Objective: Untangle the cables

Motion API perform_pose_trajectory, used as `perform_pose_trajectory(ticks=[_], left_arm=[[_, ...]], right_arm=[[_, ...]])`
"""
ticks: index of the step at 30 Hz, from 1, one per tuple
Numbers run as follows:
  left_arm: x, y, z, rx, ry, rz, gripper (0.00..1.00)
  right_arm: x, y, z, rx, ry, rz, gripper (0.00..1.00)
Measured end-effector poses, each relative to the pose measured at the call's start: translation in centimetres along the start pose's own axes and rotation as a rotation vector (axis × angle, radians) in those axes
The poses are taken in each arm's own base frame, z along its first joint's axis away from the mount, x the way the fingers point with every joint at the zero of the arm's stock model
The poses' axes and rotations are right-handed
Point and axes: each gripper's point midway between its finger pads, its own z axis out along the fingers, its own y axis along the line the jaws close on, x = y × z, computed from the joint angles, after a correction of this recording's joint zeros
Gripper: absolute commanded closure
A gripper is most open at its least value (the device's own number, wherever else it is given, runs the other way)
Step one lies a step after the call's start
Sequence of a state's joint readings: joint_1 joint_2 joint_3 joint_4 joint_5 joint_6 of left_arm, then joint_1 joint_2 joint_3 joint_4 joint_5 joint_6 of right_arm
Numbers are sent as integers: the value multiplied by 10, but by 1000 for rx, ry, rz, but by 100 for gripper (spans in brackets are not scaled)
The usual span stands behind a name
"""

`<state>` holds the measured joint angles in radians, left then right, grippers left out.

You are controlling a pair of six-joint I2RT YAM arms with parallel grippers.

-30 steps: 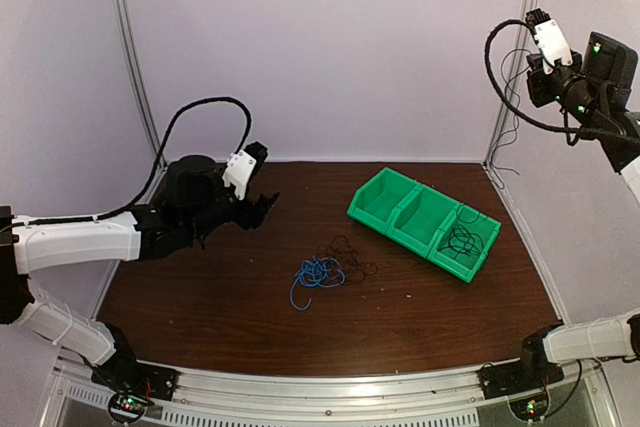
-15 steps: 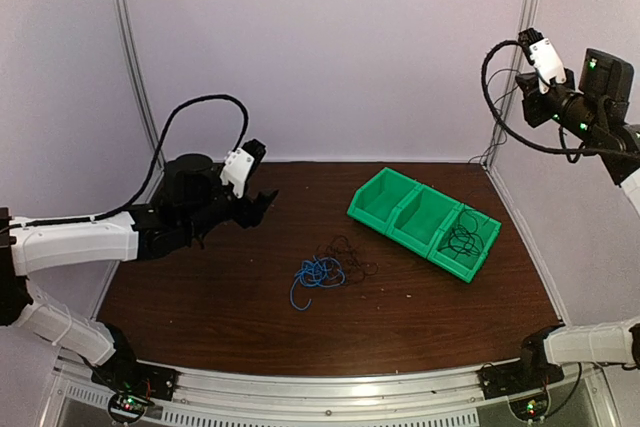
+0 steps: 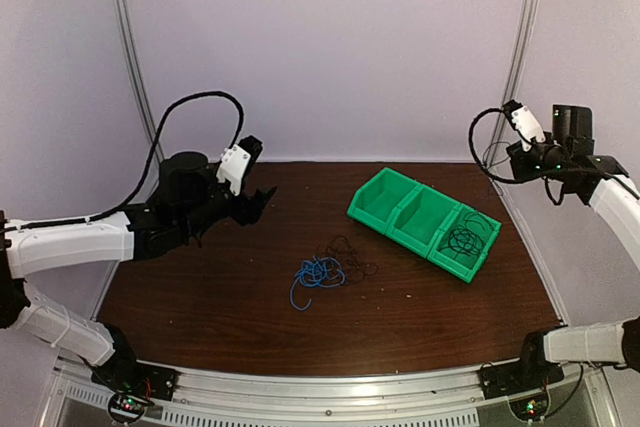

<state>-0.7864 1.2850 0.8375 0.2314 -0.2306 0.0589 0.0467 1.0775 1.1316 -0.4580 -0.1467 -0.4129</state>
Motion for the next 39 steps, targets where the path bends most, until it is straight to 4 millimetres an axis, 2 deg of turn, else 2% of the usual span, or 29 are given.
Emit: perform_pose_trajectory(ticks=[4,7,11,15,20,23,26,29,31,34,39], left_arm=[[-1,0,0,3,-2,0,30],[-1,-1,0,6,-2,0,30],[-1,-1,0,7,-3,0,30],[-1,-2,0,10,-3,0,30],[-1,-3,0,17,-5,0,30],[-2,-4,-1,25,-8,-1,30],[-4,-3,-2,24,-12,-2,30],[-4,-4,-2,26,-12,-2,30],[-4,-4,-2,27,-13,-2,30],[-4,-4,-2,27,-13,-2,30],[-4,-4,-2,27,-13,-2,30]], right_arm=[[46,-1,26,-46,103,54,100],[75,19,43,-145,161,85,100],[91,46,52,-275,183,119,100],[100,61,58,-346,189,145,100],[125,92,64,-484,239,185,100],[128,115,57,-615,241,200,100],[116,138,40,-736,200,182,100],[102,147,23,-794,146,157,100],[97,146,18,-794,122,149,100],[101,141,23,-750,134,153,100],[139,128,54,-651,275,194,100]])
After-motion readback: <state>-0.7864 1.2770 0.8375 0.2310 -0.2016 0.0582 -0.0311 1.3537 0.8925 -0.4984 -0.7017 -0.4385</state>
